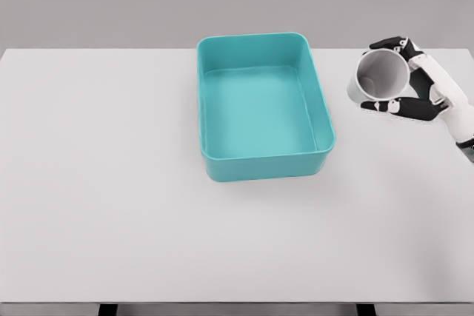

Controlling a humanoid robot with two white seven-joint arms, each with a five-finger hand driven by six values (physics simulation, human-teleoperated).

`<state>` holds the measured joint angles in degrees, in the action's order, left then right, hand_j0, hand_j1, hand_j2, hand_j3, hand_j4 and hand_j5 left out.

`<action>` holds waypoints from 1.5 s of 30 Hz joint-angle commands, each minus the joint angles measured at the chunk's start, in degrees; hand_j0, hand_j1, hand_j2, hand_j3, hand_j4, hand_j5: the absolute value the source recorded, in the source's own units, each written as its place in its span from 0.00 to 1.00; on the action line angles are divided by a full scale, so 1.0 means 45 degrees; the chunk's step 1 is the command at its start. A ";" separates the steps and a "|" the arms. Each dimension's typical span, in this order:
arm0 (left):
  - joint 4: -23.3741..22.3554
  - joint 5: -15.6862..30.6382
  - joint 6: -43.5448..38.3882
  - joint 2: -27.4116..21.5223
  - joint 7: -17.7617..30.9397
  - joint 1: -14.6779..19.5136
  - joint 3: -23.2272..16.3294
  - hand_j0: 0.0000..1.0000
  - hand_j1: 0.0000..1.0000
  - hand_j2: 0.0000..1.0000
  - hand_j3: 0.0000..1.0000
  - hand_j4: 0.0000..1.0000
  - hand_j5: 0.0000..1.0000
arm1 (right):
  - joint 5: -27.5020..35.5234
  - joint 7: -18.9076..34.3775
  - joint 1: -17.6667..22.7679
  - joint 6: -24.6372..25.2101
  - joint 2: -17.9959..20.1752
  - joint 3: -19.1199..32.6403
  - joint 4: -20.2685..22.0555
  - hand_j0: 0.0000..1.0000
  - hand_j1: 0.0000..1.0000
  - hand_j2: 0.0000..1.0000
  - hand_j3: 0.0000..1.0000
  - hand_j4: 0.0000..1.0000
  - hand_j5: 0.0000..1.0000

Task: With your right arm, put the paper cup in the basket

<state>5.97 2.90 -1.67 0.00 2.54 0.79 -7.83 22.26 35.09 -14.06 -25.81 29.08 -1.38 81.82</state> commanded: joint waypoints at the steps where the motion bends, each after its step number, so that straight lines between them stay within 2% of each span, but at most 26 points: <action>1: 0.0001 0.0001 0.0000 0.0000 0.0002 0.0000 0.0001 1.00 1.00 1.00 1.00 1.00 1.00 | -0.0630 -0.0019 -0.0078 -0.0007 -0.0486 -0.0026 -0.0156 0.41 0.41 0.41 0.41 0.41 0.41; 5: 0.0001 0.0001 0.0000 0.0000 0.0002 0.0000 0.0001 1.00 1.00 1.00 1.00 1.00 1.00 | -0.1176 -0.0019 -0.0606 -0.0007 -0.0701 -0.0241 -0.0175 0.40 0.40 0.40 0.40 0.40 0.40; 7: 0.0001 0.0001 0.0000 0.0000 0.0002 0.0000 0.0001 1.00 1.00 1.00 1.00 1.00 1.00 | -0.1977 -0.0019 -0.0957 -0.0007 -0.1228 -0.0260 -0.0272 0.40 0.40 0.40 0.40 0.40 0.40; 10: 0.0001 0.0001 0.0000 0.0000 0.0002 0.0000 0.0001 1.00 1.00 1.00 1.00 1.00 1.00 | -0.2466 -0.0019 -0.1581 -0.0007 -0.1716 -0.0591 -0.0487 0.40 0.40 0.40 0.40 0.40 0.40; 18: 0.0001 0.0001 0.0000 0.0000 0.0002 0.0000 0.0001 1.00 1.00 1.00 1.00 1.00 1.00 | -0.3950 -0.0019 -0.2500 -0.0066 -0.2225 -0.1294 -0.0624 0.40 0.40 0.40 0.40 0.40 0.40; 21: 0.0001 0.0001 0.0000 0.0000 0.0002 0.0000 0.0001 1.00 1.00 1.00 1.00 1.00 1.00 | -0.5062 -0.0019 -0.3125 -0.0027 -0.2381 -0.1822 -0.0702 0.40 0.40 0.40 0.40 0.40 0.40; 25: 0.0001 0.0001 0.0000 0.0000 0.0002 0.0000 0.0001 1.00 1.00 1.00 1.00 1.00 1.00 | -0.5766 -0.0019 -0.3672 -0.0027 -0.2420 -0.2330 -0.1425 0.40 0.40 0.40 0.40 0.40 0.40; 26: 0.0001 0.0001 0.0000 0.0000 0.0002 0.0000 0.0001 1.00 1.00 1.00 1.00 1.00 1.00 | -0.6546 -0.0019 -0.3906 0.0012 -0.2479 -0.2584 -0.1503 0.40 0.40 0.40 0.40 0.40 0.40; 28: 0.0001 0.0001 0.0000 0.0000 0.0002 0.0000 0.0001 1.00 1.00 1.00 1.00 1.00 1.00 | -0.7192 -0.0019 -0.4336 0.0012 -0.2811 -0.2779 -0.1913 0.40 0.40 0.40 0.40 0.40 0.40; 30: 0.0001 0.0001 0.0000 0.0000 0.0002 0.0000 0.0001 1.00 1.00 1.00 1.00 1.00 1.00 | -0.7621 -0.0019 -0.4688 0.0032 -0.2830 -0.3267 -0.2147 0.40 0.40 0.40 0.40 0.40 0.40; 34: 0.0001 0.0001 0.0000 0.0000 0.0002 0.0000 0.0001 1.00 1.00 1.00 1.00 1.00 1.00 | -0.9184 -0.0019 -0.5332 0.0852 -0.3143 -0.4283 -0.2245 0.40 0.40 0.40 0.40 0.40 0.40; 40: 0.0001 0.0001 0.0000 0.0000 0.0002 0.0000 0.0001 1.00 1.00 1.00 1.00 1.00 1.00 | -1.0552 -0.0019 -0.6016 0.1067 -0.3026 -0.5494 -0.2401 0.39 0.39 0.39 0.39 0.39 0.39; 45: 0.0001 0.0001 0.0000 0.0000 0.0002 0.0000 0.0001 1.00 1.00 1.00 1.00 1.00 1.00 | -1.0610 -0.0019 -0.6680 0.1067 -0.2947 -0.6978 -0.3280 0.39 0.39 0.39 0.39 0.39 0.39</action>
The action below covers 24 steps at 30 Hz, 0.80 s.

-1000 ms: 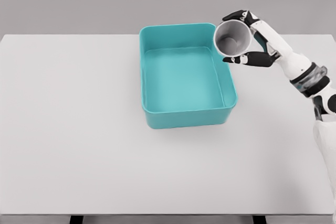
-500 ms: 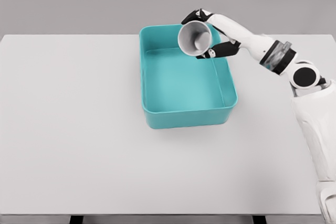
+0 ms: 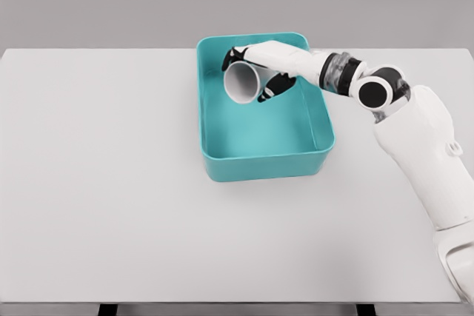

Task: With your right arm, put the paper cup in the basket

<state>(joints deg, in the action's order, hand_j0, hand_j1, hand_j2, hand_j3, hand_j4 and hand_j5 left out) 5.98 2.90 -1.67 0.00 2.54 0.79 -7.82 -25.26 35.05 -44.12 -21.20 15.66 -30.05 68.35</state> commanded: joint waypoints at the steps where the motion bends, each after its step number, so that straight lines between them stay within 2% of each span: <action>1: 0.0000 0.0001 0.0000 0.0000 0.0003 0.0000 -0.0001 1.00 1.00 1.00 1.00 1.00 1.00 | -0.0050 -0.0011 0.0000 0.0043 0.0055 -0.0745 -0.0442 0.39 0.39 0.39 0.39 0.39 0.39; 6: 0.0000 0.0001 0.0000 0.0000 0.0003 0.0000 -0.0001 1.00 1.00 1.00 1.00 1.00 1.00 | -0.0069 -0.0011 -0.0156 0.0043 0.0407 -0.1487 -0.0462 0.40 0.40 0.40 0.40 0.40 0.40; 7: 0.0000 0.0001 0.0000 0.0000 0.0003 0.0000 -0.0001 1.00 1.00 1.00 1.00 1.00 1.00 | -0.0108 -0.0011 -0.0156 0.0043 0.0407 -0.1526 -0.0462 0.45 0.45 0.45 0.45 0.45 0.45; 8: 0.0000 0.0001 0.0000 0.0000 0.0003 0.0000 -0.0001 1.00 1.00 1.00 1.00 1.00 1.00 | -0.0303 -0.0011 -0.0156 0.0043 0.0407 -0.1604 -0.0442 0.53 0.53 0.53 0.53 0.53 0.53; 9: 0.0000 0.0001 0.0000 0.0000 0.0003 0.0000 -0.0001 1.00 1.00 1.00 1.00 1.00 1.00 | -0.0498 -0.0011 -0.0156 0.0043 0.0387 -0.1721 -0.0442 0.71 0.71 0.71 0.71 0.71 0.71; 10: 0.0000 0.0001 0.0000 0.0000 0.0003 0.0000 -0.0001 1.00 1.00 1.00 1.00 1.00 1.00 | -0.0694 -0.0011 -0.0137 0.0043 0.0387 -0.1761 -0.0384 0.94 0.94 0.94 0.94 0.94 0.94; 18: 0.0000 0.0001 0.0000 0.0000 0.0003 0.0000 -0.0001 1.00 1.00 1.00 1.00 1.00 1.00 | -0.0656 -0.0011 -0.0215 0.0336 0.0601 -0.1663 -0.0227 0.98 0.98 0.98 0.98 0.98 0.98; 20: 0.0000 0.0001 0.0000 0.0000 0.0003 0.0000 -0.0001 1.00 1.00 1.00 1.00 1.00 1.00 | -0.0344 -0.0011 -0.0215 0.0355 0.1129 -0.1527 0.0533 0.98 0.98 0.98 0.98 0.98 0.98; 24: 0.0000 0.0001 0.0000 0.0000 0.0003 0.0000 -0.0001 1.00 1.00 1.00 1.00 1.00 1.00 | 0.2643 -0.0011 0.0273 0.0238 0.2164 0.1382 0.1979 1.00 1.00 1.00 1.00 1.00 1.00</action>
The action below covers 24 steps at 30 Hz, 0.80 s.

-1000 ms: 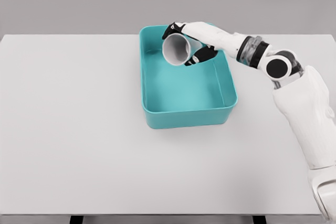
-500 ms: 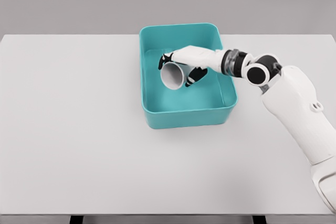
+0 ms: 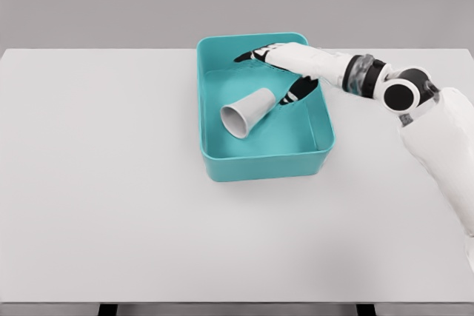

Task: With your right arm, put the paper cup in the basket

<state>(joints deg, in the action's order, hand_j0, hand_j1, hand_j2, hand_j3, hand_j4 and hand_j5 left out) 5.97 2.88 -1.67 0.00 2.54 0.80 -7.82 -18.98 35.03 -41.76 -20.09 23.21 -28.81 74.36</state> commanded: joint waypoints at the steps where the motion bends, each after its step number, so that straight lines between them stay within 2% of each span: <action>1: 0.0002 0.0004 0.0001 0.0000 0.0002 -0.0001 0.0000 1.00 1.00 1.00 1.00 1.00 1.00 | 0.1871 -0.0007 0.0000 -0.0027 0.0544 0.1691 0.0779 1.00 1.00 1.00 1.00 1.00 1.00; 5: 0.0002 0.0004 0.0001 0.0000 0.0002 -0.0001 0.0000 1.00 1.00 1.00 1.00 1.00 1.00 | 0.4764 -0.0007 0.1271 -0.0066 0.0681 0.4038 0.1111 1.00 1.00 1.00 1.00 1.00 1.00; 7: 0.0002 0.0004 0.0001 0.0000 0.0002 -0.0001 0.0000 1.00 1.00 1.00 1.00 1.00 1.00 | 0.6033 -0.0007 0.1935 -0.0066 0.1130 0.4702 0.1404 1.00 1.00 1.00 1.00 1.00 1.00; 8: 0.0002 0.0004 0.0001 0.0000 0.0002 -0.0001 0.0000 1.00 1.00 1.00 1.00 1.00 1.00 | 0.7068 -0.0007 0.2696 -0.0066 0.1501 0.5269 0.1755 1.00 1.00 1.00 1.00 1.00 1.00; 10: 0.0002 0.0004 0.0001 0.0000 0.0002 -0.0001 0.0000 1.00 1.00 1.00 1.00 1.00 1.00 | 0.7948 -0.0007 0.3712 -0.0066 0.2087 0.5796 0.2458 1.00 1.00 1.00 1.00 1.00 1.00; 12: 0.0002 0.0004 0.0001 0.0000 0.0002 -0.0001 0.0000 1.00 1.00 1.00 1.00 1.00 1.00 | 0.8866 -0.0007 0.5430 -0.0066 0.2693 0.6792 0.3435 1.00 1.00 1.00 1.00 1.00 1.00; 15: 0.0002 0.0004 0.0001 0.0000 0.0002 -0.0001 0.0000 1.00 1.00 1.00 1.00 1.00 1.00 | 0.9141 -0.0007 0.7382 -0.0066 0.2967 0.7866 0.4275 1.00 1.00 1.00 1.00 1.00 1.00; 17: 0.0002 0.0004 0.0001 0.0000 0.0002 -0.0001 0.0000 1.00 1.00 1.00 1.00 1.00 1.00 | 0.9141 -0.0007 0.8009 -0.0085 0.2967 0.8277 0.4568 1.00 1.00 1.00 1.00 1.00 1.00; 24: 0.0002 0.0004 0.0001 0.0000 0.0002 -0.0001 0.0000 1.00 1.00 1.00 1.00 1.00 1.00 | 0.9141 -0.0007 0.8283 -0.0066 0.2791 0.7946 0.4666 1.00 1.00 1.00 1.00 1.00 1.00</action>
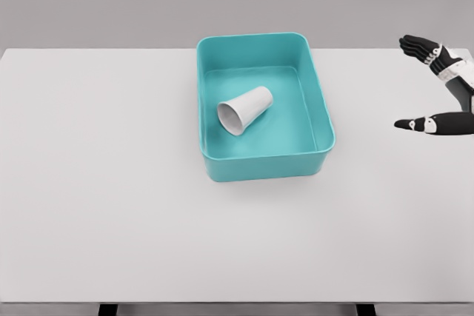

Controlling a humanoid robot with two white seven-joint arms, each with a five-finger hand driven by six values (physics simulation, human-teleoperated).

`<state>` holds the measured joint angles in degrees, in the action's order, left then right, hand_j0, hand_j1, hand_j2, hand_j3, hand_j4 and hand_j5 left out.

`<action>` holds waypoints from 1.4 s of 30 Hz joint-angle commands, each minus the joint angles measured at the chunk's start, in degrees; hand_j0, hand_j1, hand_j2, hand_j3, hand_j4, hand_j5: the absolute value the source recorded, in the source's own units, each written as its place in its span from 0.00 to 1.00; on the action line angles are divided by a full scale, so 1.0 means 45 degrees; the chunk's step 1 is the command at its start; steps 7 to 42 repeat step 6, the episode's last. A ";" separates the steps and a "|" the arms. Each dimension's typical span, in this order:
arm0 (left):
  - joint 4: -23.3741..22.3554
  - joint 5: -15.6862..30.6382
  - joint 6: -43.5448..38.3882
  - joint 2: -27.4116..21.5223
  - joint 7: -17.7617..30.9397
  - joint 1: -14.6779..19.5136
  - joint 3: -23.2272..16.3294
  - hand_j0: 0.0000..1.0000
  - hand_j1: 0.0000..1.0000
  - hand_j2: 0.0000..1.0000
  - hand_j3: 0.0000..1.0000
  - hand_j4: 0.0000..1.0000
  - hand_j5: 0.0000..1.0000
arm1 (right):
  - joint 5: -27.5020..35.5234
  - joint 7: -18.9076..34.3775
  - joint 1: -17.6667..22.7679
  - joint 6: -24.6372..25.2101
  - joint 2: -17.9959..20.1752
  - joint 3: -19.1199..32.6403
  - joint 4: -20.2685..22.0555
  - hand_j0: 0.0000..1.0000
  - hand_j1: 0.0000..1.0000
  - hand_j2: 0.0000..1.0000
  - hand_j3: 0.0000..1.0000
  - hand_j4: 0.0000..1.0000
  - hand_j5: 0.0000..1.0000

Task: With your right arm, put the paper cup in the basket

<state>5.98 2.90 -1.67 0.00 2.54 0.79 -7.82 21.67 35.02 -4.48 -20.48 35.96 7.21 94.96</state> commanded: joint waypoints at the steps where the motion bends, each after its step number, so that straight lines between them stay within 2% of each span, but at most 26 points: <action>1: 0.0000 -0.0038 0.0000 0.0000 0.0002 0.0000 -0.0020 1.00 1.00 1.00 1.00 1.00 1.00 | 0.0107 -0.0003 0.0000 0.0020 -0.0139 -0.0333 0.0089 1.00 1.00 1.00 1.00 1.00 1.00; 42: 0.0000 0.0001 0.0000 0.0000 0.0002 0.0000 -0.0001 1.00 1.00 1.00 1.00 1.00 1.00 | 0.0107 -0.0003 0.0000 0.0020 -0.0276 -0.0470 0.0089 1.00 1.00 1.00 1.00 1.00 1.00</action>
